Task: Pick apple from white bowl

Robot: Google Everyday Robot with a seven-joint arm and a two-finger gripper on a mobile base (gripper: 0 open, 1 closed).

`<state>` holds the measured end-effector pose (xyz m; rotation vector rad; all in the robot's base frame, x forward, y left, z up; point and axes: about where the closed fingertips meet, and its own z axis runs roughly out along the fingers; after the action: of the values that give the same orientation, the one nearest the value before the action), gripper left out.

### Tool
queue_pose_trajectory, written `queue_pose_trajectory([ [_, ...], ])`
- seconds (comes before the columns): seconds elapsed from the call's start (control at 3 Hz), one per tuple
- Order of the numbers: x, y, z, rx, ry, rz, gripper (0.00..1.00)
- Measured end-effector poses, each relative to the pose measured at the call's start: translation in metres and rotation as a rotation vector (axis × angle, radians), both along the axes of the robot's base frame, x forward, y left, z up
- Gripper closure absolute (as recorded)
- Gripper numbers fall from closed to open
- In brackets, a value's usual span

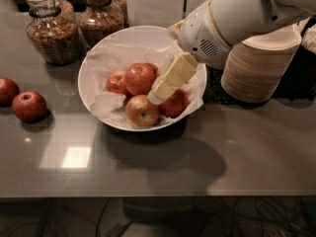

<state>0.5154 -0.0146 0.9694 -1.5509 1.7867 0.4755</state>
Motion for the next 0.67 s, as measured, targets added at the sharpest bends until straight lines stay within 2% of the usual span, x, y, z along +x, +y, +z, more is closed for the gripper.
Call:
queue_pose_trajectory([
  [0.33, 0.001, 0.021, -0.006, 0.041, 0.01, 0.025, 0.0],
  [0.67, 0.002, 0.037, -0.016, 0.013, 0.006, 0.026, 0.0],
])
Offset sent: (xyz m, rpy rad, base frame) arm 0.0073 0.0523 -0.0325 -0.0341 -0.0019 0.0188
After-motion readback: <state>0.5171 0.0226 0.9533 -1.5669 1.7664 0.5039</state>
